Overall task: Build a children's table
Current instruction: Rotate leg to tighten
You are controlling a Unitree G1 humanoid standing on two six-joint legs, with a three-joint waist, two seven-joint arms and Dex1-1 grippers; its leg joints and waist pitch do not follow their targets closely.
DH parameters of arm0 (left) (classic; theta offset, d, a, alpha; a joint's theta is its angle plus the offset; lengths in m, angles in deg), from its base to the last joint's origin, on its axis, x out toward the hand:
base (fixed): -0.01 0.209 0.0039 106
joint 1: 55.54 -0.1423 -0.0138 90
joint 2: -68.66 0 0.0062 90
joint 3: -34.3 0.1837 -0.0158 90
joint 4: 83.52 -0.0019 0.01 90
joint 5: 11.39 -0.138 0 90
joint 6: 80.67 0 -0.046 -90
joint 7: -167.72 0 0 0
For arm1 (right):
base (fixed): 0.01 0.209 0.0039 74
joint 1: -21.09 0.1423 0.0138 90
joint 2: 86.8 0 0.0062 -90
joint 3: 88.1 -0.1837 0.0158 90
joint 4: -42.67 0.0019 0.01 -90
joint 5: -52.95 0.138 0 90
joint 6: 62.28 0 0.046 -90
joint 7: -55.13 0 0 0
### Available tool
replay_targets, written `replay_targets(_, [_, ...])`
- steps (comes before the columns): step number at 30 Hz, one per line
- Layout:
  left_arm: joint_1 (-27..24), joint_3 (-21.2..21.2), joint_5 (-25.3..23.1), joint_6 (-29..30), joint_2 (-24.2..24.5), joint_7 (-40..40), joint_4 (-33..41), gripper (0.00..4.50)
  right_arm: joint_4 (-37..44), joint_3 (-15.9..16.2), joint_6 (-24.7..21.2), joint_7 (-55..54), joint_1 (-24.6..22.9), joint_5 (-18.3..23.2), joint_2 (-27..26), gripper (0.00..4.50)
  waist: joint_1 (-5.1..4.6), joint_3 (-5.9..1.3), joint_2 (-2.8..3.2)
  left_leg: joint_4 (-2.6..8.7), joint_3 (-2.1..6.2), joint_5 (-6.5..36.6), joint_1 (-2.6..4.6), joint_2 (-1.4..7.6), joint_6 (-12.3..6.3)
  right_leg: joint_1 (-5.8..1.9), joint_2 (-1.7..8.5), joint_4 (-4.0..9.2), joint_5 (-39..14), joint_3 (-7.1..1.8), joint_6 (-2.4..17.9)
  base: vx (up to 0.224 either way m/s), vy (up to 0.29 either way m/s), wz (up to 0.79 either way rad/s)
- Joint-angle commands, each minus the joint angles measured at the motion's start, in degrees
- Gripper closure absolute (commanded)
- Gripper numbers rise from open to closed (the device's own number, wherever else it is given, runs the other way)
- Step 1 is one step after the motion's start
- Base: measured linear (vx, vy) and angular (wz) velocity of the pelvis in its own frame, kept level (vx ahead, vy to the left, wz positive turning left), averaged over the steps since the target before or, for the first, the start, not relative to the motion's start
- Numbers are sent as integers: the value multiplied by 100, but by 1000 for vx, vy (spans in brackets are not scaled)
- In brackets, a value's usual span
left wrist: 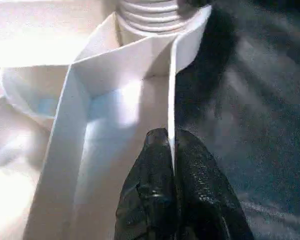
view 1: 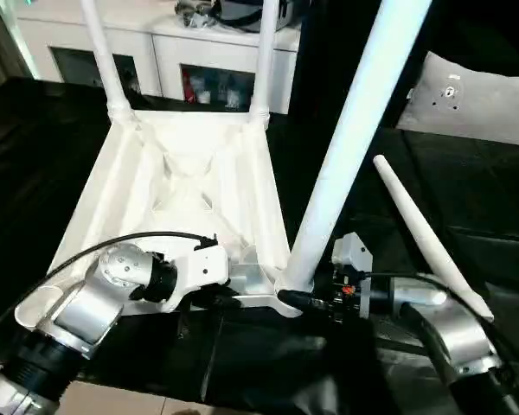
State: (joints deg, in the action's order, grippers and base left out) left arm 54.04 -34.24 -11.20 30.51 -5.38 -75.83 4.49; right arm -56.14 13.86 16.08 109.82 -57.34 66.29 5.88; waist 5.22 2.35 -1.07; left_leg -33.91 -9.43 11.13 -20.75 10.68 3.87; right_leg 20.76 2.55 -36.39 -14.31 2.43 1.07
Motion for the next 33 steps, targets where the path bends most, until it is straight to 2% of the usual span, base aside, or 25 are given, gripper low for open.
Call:
replay_targets(1, [-52, 19, -28, 599, -423, 735, 243, 450, 12, 336, -146, -574, -157, -147, -435, 176, -49, -206, 61, 445, 73, 1115, 78, 290, 25, -182, 547, 452, -441, -278, 1299, 0, 0, 0])
replay_targets(2, [-66, -5, -93, 786, -588, 982, 270, 450, -19, 328, -204, -830, -183, -159, -640, 176, -54, -190, 64, 461, 80, 1327, 102, 279, 77, -170, 543, 495, -887, -279, 1226, 0, 0, 0])
replay_targets(4, [-76, -81, -255, 1182, -1034, 1559, 321, 450, -158, 237, -405, -1508, -160, -228, -1133, 176, -141, -130, 66, 513, 117, 1989, 146, 271, 263, -116, 569, 616, -2291, -285, 918, -57, 4, -9])
replay_targets(5, [-76, -81, -255, 1182, -1034, 1559, 321, 450, -158, 237, -405, -1508, -160, -228, -1133, 176, -159, -130, 55, 500, 126, 2094, 174, 265, 298, -95, 583, 651, -2568, -286, 829, 0, 0, 0])
replay_targets(6, [-50, -147, -286, 1324, -1269, 1818, 320, 450, -278, 169, -443, -1792, -101, -268, -1326, 176, -196, -132, 38, 490, 144, 2140, 173, 246, 272, -103, 604, 685, -2825, -302, 705, 0, 0, 0])
replay_targets(7, [-30, -183, -299, 1413, -1418, 1972, 322, 450, -360, 125, -474, -1972, -59, -291, -1440, 176, -221, -137, 41, 499, 147, 2094, 150, 243, 264, -110, 598, 684, -2854, -302, 671, 0, 0, 0])
replay_targets(8, [4, -224, -332, 1491, -1631, 2201, 320, 450, -480, 74, -492, -2236, 12, -365, -1580, 176, -224, -148, 39, 499, 158, 2064, 163, 241, 242, -92, 597, 708, -2860, -289, 611, 0, 0, 0])
replay_targets(9, [59, -239, -388, 1647, -1947, 2519, 337, 450, -669, 97, -467, -2420, 154, -493, -1691, 176, -260, -155, 48, 503, 156, 2016, 163, 247, 224, -79, 573, 686, -2603, -289, 648, 0, 0, 0])
replay_targets(10, [64, -240, -393, 1661, -1972, 2545, 339, 450, -684, 101, -465, -2433, 167, -505, -1699, 176, -260, -155, 48, 503, 156, 2016, 163, 247, 224, -79, 573, 686, -2603, -289, 648, 0, 0, 0])
replay_targets(11, [109, -233, -463, 1774, -2238, 2832, 364, 450, -853, 17, -471, -2743, 281, -619, -1809, 176, -272, -168, 45, 500, 154, 1987, 152, 238, 193, -85, 560, 672, -2404, -288, 679, 0, 0, 0])
replay_targets(13, [134, -196, -494, 1810, -2329, 2908, 381, 450, -925, -79, -517, -2888, 334, -593, -1881, 176, -291, -195, 44, 496, 147, 1828, 128, 237, 141, -105, 552, 643, -1992, -293, 766, 0, 0, 0])
replay_targets(15, [159, -102, -586, 1930, -2384, 2881, 459, 450, -975, -291, -657, -3047, 382, -496, -2048, 176, -304, -225, 49, 494, 139, 1503, 83, 243, 29, -132, 534, 591, -1345, -298, 870, 0, 0, 0])
replay_targets(18, [158, -33, -633, 2000, -2289, 2815, 512, 450, -936, -339, -713, -2942, 349, -387, -2072, 176, -288, -248, 56, 459, 112, 1107, 50, 239, -80, -159, 536, 548, -693, -294, 986, 0, 0, 0])
replay_targets(19, [151, -34, -644, 2021, -2271, 2817, 525, 450, -926, -339, -720, -2916, 333, -374, -2070, 120, -286, -252, 53, 453, 109, 1028, 42, 236, -101, -168, 534, 537, -565, -291, 1007, 0, 0, 0])
replay_targets(21, [140, -25, -683, 1972, -2132, 2745, 521, 450, -916, -399, -714, -2876, 299, -302, -2084, 106, -272, -266, 68, 432, 98, 789, 27, 225, -173, -191, 541, 506, -151, -290, 1089, 0, 0, 0])
replay_targets(23, [135, -20, -697, 1945, -2086, 2725, 516, 450, -921, -424, -701, -2875, 295, -290, -2093, 100, -289, -247, 57, 448, 97, 919, 23, 227, -184, -183, 536, 524, -287, -286, 1100, 0, 0, 0])
replay_targets(26, [78, 74, -772, 1666, -1646, 2407, 407, 450, -686, -515, -463, -2633, 154, -340, -1858, 61, -295, -236, 90, 464, 102, 1202, 43, 236, -95, -158, 535, 561, -705, -298, 1038, 0, 0, 0])
replay_targets(29, [80, 57, -730, 1570, -1465, 2242, 351, 450, -419, -506, -392, -2316, 33, -282, -1562, 47, -290, -240, 92, 466, 101, 1140, 56, 252, -95, -161, 516, 533, -429, -295, 1066, 0, 0, 0])
replay_targets(30, [81, 59, -726, 1551, -1449, 2223, 343, 450, -397, -500, -386, -2285, 23, -282, -1531, 23, -281, -243, 92, 460, 96, 1087, 50, 252, -109, -167, 520, 523, -309, -297, 1094, 0, 0, 0])
replay_targets(31, [86, 72, -695, 1420, -1340, 2086, 289, 450, -255, -474, -332, -2067, -49, -276, -1316, 15, -281, -237, 70, 457, 89, 1081, 43, 240, -127, -172, 519, 532, -309, -296, 1108, 0, 0, 0])
replay_targets(33, [88, 108, -623, 1155, -1139, 1807, 190, 450, -33, -468, -227, -1667, -161, -237, -922, 5, -258, -227, 70, 453, 88, 1117, 42, 239, -169, -174, 523, 551, -437, -297, 1074, 0, 0, 0])
